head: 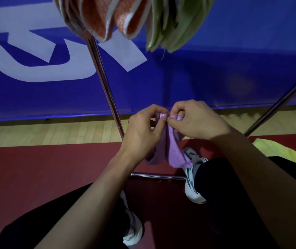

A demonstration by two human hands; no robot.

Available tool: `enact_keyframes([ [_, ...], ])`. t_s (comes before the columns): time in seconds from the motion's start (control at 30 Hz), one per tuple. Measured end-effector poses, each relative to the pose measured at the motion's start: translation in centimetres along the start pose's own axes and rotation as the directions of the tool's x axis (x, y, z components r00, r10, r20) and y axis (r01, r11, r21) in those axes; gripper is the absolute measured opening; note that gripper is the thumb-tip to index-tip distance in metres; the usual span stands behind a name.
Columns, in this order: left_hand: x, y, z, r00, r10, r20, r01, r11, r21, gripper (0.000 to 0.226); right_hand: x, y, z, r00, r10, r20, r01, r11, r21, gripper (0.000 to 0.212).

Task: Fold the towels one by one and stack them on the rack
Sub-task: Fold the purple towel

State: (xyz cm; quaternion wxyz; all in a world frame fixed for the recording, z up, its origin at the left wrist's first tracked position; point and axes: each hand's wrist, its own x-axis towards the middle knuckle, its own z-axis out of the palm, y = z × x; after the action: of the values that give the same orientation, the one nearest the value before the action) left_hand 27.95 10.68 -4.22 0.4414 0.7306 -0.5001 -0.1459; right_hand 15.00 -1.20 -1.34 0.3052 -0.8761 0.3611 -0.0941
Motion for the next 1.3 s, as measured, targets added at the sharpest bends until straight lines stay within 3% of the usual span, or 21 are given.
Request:
enact_keyframes([
  [0.17,0.0,0.1,0.1,1.0,-0.007,-0.031,0.006,1.0,-0.02,0.012,0.2,0.0,-0.3,0.997,0.071,0.035,-0.077,0.972,0.221,0.008],
  [0.3,-0.2,0.5,0.0,0.996,-0.057,-0.062,0.054,0.997,-0.061,0.028,-0.1,-0.6,-0.3,0.995,0.026,0.091,-0.054,0.945,0.323,0.033],
  [0.4,-0.1,0.7,-0.3,0.99,-0.124,-0.061,0.117,0.988,-0.105,0.038,-0.3,-1.0,-0.6,0.991,0.009,0.135,-0.057,0.933,0.355,0.032],
  [0.63,-0.2,1.3,-1.5,0.97,-0.168,0.173,0.21,0.942,-0.261,0.059,-0.1,-0.2,0.2,0.948,0.053,0.314,-0.2,0.867,0.457,0.015],
  [0.73,0.0,1.7,-2.1,0.968,-0.149,0.204,0.214,0.912,-0.351,0.059,0.0,0.0,0.3,0.966,0.106,0.237,-0.192,0.905,0.378,0.028],
  [0.83,0.2,1.4,-2.6,0.968,-0.168,0.185,0.227,0.898,-0.376,0.058,0.4,0.0,0.1,0.962,0.162,0.218,-0.248,0.851,0.463,0.042],
  [0.97,0.5,-0.2,-2.9,0.932,-0.117,0.344,0.225,0.929,-0.294,0.05,0.5,-0.1,0.2,0.972,0.203,0.119,-0.235,0.874,0.426,0.048],
  [1.07,-0.3,-1.2,-1.8,0.883,-0.13,0.451,0.133,0.991,0.025,0.085,0.9,0.5,0.3,0.972,0.237,-0.012,-0.215,0.9,0.379,0.042],
  [1.17,-1.2,-2.0,0.4,0.861,-0.192,0.471,0.194,0.98,0.044,0.111,1.3,0.6,0.0,0.959,0.275,-0.062,-0.221,0.87,0.441,0.027],
  [1.3,-1.4,-2.8,2.9,0.909,-0.249,0.334,0.231,0.968,0.095,0.112,1.3,0.2,-0.2,0.969,0.228,-0.091,-0.143,0.828,0.542,0.028],
])
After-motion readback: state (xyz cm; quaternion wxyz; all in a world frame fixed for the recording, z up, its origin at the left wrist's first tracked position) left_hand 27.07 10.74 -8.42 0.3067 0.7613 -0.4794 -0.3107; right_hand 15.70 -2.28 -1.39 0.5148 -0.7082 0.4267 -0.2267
